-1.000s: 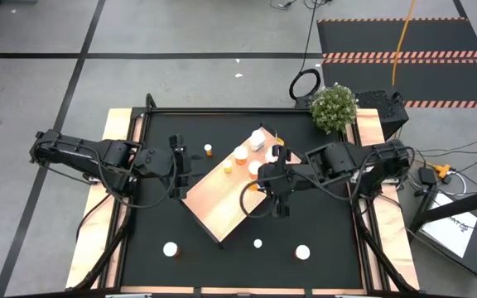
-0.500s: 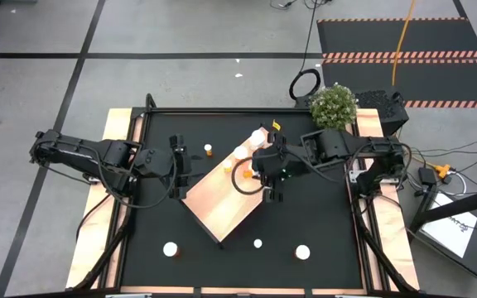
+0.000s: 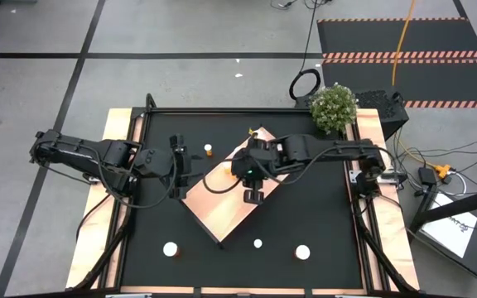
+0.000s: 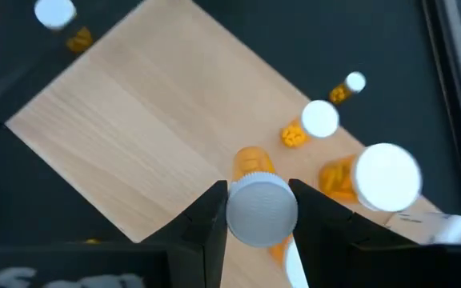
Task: Pick and place medicine bottles onto shelf by color
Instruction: Put the small orange pill bottle on the shelf
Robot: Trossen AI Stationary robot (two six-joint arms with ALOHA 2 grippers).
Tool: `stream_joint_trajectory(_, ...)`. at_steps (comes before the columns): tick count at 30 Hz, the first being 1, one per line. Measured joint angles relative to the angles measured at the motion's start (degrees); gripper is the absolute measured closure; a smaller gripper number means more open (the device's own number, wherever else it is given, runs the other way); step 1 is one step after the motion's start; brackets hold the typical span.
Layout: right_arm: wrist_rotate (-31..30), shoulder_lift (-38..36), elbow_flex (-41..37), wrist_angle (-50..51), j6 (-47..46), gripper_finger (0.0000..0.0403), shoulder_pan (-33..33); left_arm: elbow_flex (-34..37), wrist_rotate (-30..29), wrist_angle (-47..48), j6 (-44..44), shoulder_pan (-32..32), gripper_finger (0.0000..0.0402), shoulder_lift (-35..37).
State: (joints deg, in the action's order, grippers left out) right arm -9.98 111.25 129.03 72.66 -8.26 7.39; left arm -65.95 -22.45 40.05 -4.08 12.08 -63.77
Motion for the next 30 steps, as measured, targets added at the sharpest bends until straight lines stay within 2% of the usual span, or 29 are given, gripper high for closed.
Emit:
stream_joint_trajectory(8, 2.42, 2.48, -0.14, 1.14, -0.39, 0.0289, -0.67, 0.0, 0.01, 0.11, -0.02, 0.0, 0.0179, 0.0)
stream_joint_trajectory(30, 4.19, 2.37, -8.36, -1.31, -0.48, 0.0288, -0.98, 0.0, 0.01, 0.09, 0.0, 0.0, 0.0179, 0.0)
